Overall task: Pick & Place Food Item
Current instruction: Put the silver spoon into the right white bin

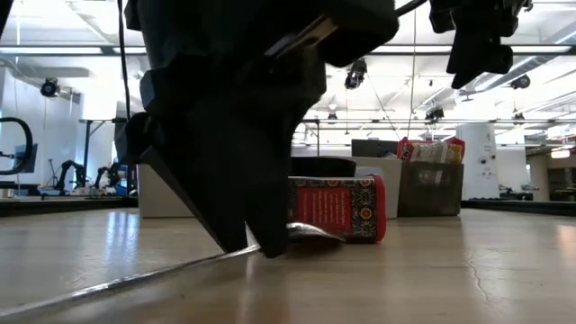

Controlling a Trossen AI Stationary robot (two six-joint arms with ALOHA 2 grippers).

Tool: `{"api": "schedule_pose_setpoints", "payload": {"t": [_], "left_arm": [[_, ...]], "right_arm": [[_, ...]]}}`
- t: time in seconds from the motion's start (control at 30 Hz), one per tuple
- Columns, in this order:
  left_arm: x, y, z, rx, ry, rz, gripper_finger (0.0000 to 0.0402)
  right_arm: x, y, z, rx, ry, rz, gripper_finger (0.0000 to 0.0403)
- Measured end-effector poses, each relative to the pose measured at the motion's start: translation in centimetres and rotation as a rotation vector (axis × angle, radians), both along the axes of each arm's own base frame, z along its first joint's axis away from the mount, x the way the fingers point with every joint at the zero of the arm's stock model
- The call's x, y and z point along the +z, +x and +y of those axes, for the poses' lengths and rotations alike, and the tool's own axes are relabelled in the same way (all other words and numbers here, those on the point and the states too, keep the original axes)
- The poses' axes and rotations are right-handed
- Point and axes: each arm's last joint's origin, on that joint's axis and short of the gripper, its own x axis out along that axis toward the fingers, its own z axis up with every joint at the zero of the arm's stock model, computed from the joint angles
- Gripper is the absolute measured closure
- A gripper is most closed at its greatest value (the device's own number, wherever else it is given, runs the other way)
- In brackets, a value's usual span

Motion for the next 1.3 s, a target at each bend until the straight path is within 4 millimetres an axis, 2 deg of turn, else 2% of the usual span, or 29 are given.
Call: {"api": "schedule_pose_setpoints", "payload": {"t": [0.23,0.5,0.63,0.8,0.93,1.03,1.17,1.3], "left_arm": [[-0.1,-0.2,0.2,-0.033,0.012,0.033,0.0382],[0.6,-0.5,0.0,-0.068,-0.045,0.066,0.0397],[2.0,-1.3,-0.2,-0.109,-0.08,0.087,0.0399],[5.6,-1.9,-0.3,-0.15,-0.132,0.012,0.04],[7.6,-2.7,-0.6,-0.17,-0.148,-0.029,0.04],[10.0,-3.3,-0.6,-0.165,-0.155,-0.1,0.04],[13.5,-4.4,0.1,-0.101,-0.02,-0.27,0.04],[17.7,-5.4,1.4,-0.074,0.035,-0.45,0.04]], "right_arm": [[0.1,-0.1,0.0,0.001,0.001,-0.005,0.0225],[0.1,-0.1,0.0,0.001,0.001,-0.004,0.0225],[0.1,-0.1,0.0,0.007,-0.003,-0.004,0.0225],[0.1,-0.1,0.0,0.007,-0.003,-0.006,0.0225],[0.1,0.0,0.3,0.024,0.015,-0.016,0.0225],[0.4,0.1,0.8,0.055,0.019,-0.05,0.0225],[1.0,0.3,1.4,0.108,0.018,-0.133,0.0225],[2.0,0.8,2.0,0.19,0.046,-0.258,0.0225]]}}
